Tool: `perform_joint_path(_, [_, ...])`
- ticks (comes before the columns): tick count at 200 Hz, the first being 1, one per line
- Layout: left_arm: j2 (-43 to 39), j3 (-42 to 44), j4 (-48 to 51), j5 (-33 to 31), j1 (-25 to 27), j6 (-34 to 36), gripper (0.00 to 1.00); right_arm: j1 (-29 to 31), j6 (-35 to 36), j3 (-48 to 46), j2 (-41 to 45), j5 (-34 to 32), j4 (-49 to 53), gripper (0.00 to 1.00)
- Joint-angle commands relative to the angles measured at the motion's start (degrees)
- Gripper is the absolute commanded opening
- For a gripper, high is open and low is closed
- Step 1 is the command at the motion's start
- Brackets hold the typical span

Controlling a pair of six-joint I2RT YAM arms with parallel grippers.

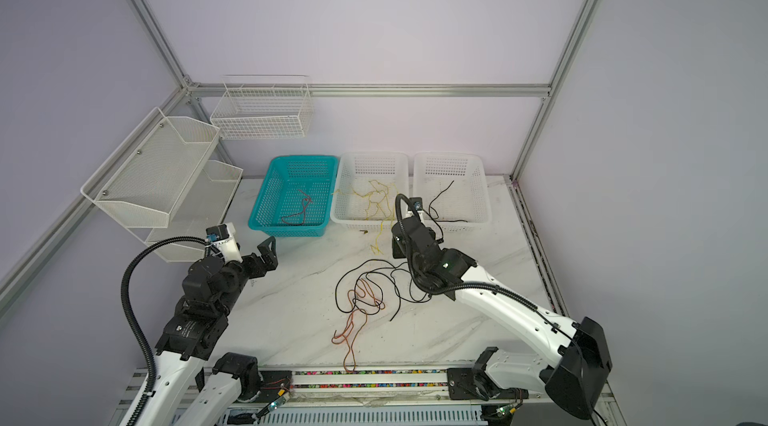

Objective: Untangle the cables
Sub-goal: 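Carry the yellow wire into the white basket with the right gripper while the left withdraws, then open the right gripper to release the yellow wire into the white basket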

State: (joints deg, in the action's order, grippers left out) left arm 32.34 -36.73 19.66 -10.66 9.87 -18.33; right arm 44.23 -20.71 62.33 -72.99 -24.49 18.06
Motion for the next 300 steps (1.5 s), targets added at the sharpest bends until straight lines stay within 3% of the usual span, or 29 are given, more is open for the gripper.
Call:
perform_joint_path(1, [-0.31,2.71,-2.96,-1.05,1.11,1.63,1.0,-2.68,0.53,6.11,-4.86,8.25,-5.78,0.0])
perform_joint_path(103, [-1.55,3.31,-2.61,-7.45,5.0,5.21,1.0,-13.27,-1.47,38.92,-41.73,22.28,-6.44,0.0])
perform_joint_path(158, [-1.53,3.51,-2.88,-7.96,5.44,5.58,1.0,-13.47,0.4,54.43,-58.74,23.24,-3.14,0.0])
perform_joint_path(194, [-1.6,3.58,-2.89,-8.15,5.51,5.75,1.0,-13.47,0.76,69.82,-72.53,19.19,5.17,0.0])
perform_joint_path(221, [-1.72,3.75,-3.02,-8.35,5.59,5.75,1.0,-13.51,2.15,83.96,-83.06,11.67,13.55,0.0])
perform_joint_path(254, [-1.4,3.79,-3.19,-8.36,5.72,5.73,1.0,-15.57,1.24,84.7,-85.7,7.74,13.93,0.0])
perform_joint_path(300, [-0.79,3.77,-3.48,-8.28,5.78,5.75,1.0,-17.84,0.99,83.88,-84.48,8.85,13.62,0.0])
